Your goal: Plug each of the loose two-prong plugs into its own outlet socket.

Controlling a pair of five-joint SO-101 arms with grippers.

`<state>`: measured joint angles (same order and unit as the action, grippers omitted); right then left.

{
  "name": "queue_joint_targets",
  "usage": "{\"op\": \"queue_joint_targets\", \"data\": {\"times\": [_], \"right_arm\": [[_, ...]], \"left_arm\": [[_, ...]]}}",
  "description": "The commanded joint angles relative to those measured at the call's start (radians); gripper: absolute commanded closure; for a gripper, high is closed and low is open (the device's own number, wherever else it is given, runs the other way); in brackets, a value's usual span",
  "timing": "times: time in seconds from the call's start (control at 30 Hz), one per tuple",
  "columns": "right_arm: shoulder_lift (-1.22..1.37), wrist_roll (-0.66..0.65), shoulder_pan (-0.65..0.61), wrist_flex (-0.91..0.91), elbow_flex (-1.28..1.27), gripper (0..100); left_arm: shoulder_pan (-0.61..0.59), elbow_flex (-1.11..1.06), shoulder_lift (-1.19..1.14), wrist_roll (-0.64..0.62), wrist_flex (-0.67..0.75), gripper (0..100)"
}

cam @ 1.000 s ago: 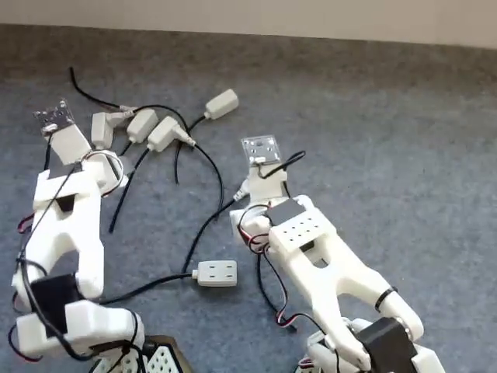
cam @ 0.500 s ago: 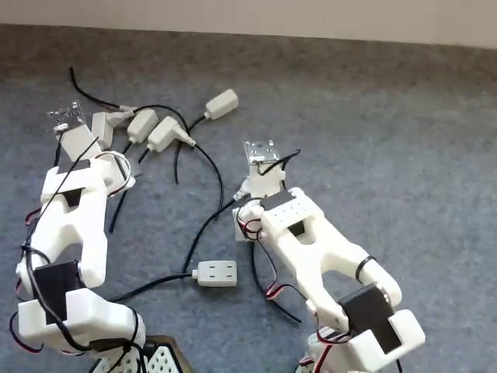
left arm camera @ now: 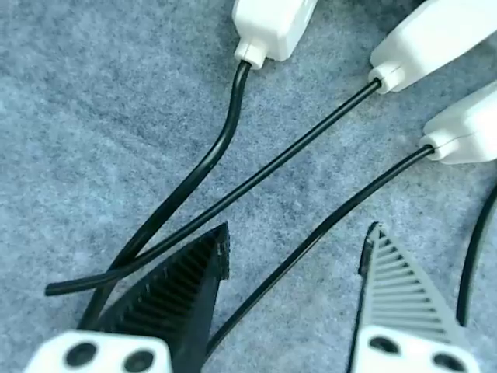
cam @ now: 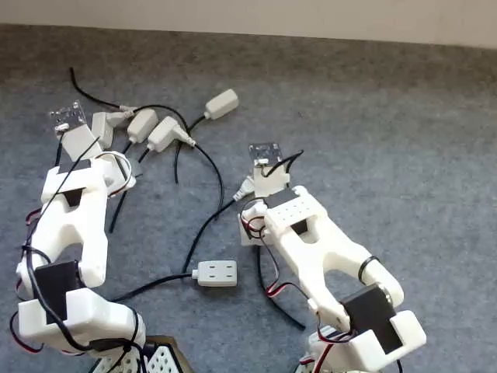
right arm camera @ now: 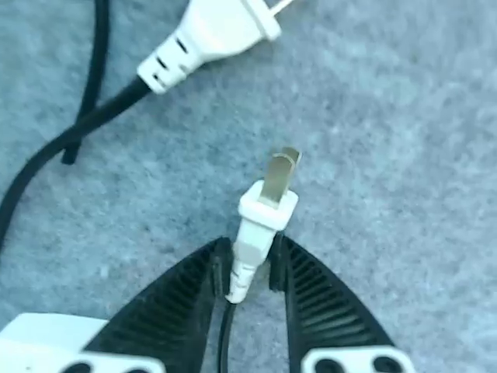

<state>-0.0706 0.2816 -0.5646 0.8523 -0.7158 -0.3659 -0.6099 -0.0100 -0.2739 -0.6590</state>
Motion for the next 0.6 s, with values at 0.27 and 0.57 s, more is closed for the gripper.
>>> {"op": "queue_joint_targets", "data": {"times": [0.27,0.57], "right_arm": [[-0.042,-0.052,0.019,0.05,-0.007,88.2],[-0.042,-0.051,0.019,0.047,-0.01,76.8]], "left_arm": [[0.019,0.024,0.005,-0.003,0.014,72],[0.019,0.024,0.005,-0.003,0.014,72]]}}
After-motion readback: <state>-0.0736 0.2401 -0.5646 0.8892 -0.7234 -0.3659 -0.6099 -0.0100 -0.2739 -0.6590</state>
